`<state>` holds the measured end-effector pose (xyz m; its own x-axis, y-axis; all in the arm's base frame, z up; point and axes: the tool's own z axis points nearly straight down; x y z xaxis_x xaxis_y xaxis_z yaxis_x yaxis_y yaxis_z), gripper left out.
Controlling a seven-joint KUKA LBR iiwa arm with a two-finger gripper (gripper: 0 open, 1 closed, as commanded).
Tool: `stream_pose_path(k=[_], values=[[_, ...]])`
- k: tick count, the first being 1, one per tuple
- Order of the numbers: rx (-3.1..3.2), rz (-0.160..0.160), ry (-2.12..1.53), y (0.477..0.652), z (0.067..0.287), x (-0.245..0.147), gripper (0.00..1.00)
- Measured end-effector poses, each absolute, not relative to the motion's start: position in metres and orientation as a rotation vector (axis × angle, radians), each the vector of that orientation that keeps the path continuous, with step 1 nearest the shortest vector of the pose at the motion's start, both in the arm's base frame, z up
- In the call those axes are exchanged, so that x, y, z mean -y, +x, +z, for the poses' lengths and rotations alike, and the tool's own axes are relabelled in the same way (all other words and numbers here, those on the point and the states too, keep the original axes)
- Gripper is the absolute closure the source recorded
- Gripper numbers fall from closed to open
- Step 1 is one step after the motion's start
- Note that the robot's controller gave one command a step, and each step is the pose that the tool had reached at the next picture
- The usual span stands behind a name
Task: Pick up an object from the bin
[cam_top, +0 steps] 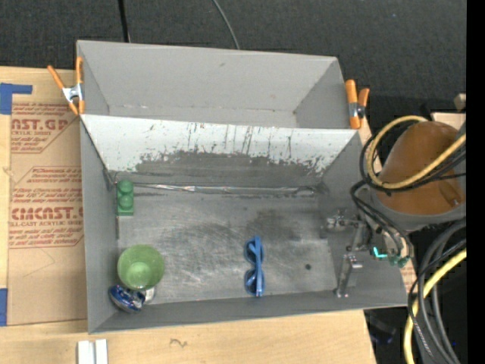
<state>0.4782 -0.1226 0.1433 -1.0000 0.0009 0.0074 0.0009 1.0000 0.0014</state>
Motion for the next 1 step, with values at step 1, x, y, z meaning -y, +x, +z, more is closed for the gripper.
stream_pose_path(k=[1], values=[[3.131, 0.002, 0.392, 0.4974, 0.072, 0.0473, 0.0]])
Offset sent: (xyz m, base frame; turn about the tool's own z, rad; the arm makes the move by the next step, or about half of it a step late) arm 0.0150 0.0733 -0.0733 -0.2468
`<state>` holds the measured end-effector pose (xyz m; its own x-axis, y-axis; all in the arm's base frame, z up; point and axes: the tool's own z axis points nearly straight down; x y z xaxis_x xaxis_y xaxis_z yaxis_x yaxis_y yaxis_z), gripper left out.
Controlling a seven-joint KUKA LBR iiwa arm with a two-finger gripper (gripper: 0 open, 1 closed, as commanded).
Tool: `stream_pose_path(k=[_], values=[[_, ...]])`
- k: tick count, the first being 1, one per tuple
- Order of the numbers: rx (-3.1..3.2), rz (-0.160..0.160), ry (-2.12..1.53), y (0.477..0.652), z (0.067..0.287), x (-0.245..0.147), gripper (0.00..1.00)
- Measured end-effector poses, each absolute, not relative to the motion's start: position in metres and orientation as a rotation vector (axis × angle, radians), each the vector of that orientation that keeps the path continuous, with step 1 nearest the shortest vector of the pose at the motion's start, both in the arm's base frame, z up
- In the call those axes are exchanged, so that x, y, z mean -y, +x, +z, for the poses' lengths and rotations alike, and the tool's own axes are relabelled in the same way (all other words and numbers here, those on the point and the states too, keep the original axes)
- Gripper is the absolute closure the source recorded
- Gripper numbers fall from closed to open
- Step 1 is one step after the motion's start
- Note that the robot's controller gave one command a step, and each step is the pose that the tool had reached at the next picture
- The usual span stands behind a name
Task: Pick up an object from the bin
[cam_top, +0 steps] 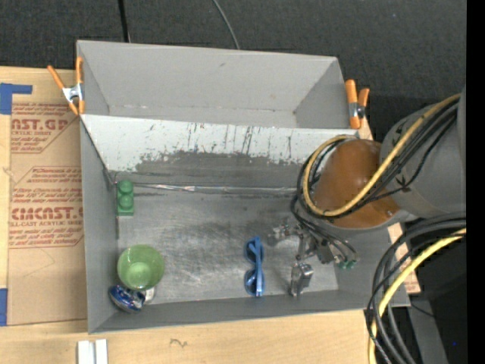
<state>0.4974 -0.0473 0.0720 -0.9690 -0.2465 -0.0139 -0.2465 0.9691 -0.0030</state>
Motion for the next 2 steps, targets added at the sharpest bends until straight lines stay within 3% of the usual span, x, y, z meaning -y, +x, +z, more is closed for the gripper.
stream_pose_path(k=[1, 2], values=[[-2.826, 0.003, -1.367, 0.483, 0.1, -0.007, 0.0], [-2.237, 0.004, -2.202, 0.495, 0.106, -0.062, 0.0]])
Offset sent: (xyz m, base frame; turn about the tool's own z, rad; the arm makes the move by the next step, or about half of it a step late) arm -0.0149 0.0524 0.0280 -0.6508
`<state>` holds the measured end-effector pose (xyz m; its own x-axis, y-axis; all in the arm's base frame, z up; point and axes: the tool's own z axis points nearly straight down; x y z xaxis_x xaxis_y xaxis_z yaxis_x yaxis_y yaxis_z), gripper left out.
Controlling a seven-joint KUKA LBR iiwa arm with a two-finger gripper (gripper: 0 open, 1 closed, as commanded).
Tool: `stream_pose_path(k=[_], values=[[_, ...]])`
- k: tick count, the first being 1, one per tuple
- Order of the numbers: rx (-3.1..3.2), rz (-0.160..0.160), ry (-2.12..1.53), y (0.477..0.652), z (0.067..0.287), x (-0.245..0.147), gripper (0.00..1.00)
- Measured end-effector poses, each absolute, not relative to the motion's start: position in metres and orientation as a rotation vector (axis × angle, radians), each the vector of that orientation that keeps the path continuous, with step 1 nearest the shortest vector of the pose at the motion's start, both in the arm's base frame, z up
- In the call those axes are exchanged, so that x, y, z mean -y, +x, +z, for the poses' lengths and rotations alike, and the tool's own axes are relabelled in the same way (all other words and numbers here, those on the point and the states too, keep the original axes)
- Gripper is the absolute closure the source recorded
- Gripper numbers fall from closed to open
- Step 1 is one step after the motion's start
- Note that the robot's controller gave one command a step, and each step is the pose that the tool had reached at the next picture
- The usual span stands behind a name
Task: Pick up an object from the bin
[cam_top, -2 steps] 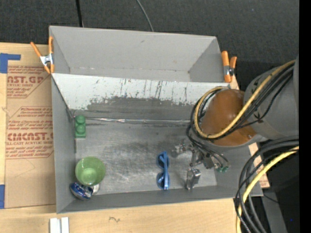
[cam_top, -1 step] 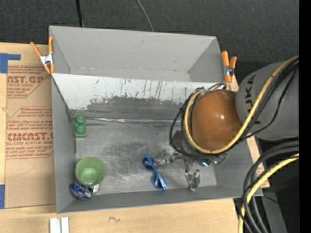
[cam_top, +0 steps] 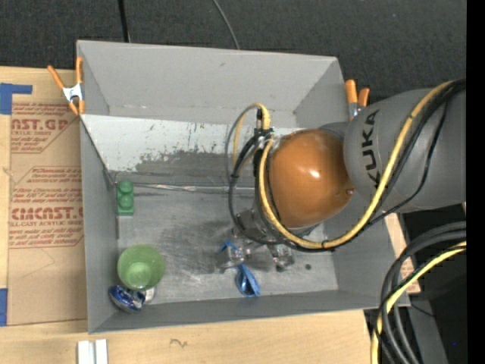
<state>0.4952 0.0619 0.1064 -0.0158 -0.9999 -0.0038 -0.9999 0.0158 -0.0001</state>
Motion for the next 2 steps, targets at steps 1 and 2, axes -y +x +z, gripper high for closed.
stream_pose_path(k=[1, 2], values=[[-2.238, 0.007, -2.202, 0.498, 0.069, -0.113, 0.0], [-2.316, 0.0, -2.116, 0.503, 0.071, -0.024, 0.0]])
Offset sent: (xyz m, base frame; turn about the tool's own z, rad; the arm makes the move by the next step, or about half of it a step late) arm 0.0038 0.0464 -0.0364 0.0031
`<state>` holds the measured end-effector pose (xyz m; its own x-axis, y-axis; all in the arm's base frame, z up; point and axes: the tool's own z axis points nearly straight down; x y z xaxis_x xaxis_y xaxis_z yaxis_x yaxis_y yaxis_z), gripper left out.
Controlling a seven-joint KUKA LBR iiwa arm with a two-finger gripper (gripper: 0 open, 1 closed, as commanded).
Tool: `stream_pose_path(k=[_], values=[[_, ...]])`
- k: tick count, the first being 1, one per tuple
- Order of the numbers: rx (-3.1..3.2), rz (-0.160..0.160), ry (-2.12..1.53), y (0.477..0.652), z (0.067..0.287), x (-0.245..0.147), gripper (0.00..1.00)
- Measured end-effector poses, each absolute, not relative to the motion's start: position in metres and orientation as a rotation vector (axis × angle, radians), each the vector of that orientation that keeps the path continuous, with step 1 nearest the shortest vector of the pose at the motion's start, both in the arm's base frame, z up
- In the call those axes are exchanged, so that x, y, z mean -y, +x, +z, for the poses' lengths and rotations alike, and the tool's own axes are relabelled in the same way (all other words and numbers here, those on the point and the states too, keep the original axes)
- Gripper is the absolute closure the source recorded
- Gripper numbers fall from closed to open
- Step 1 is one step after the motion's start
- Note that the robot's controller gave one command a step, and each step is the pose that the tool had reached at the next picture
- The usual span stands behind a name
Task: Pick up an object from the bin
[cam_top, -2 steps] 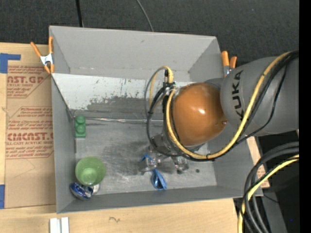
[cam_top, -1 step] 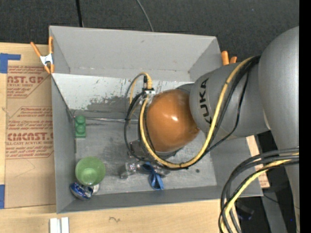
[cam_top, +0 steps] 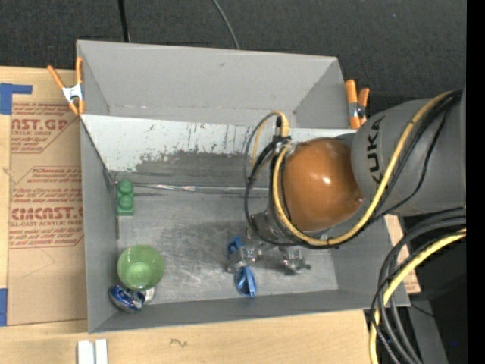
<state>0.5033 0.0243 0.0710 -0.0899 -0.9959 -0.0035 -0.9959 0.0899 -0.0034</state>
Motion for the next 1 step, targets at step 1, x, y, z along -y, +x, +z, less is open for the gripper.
stream_pose_path(k=[1], values=[[-2.307, 0.003, -2.123, 0.503, 0.0711, -0.029, 1.0]])
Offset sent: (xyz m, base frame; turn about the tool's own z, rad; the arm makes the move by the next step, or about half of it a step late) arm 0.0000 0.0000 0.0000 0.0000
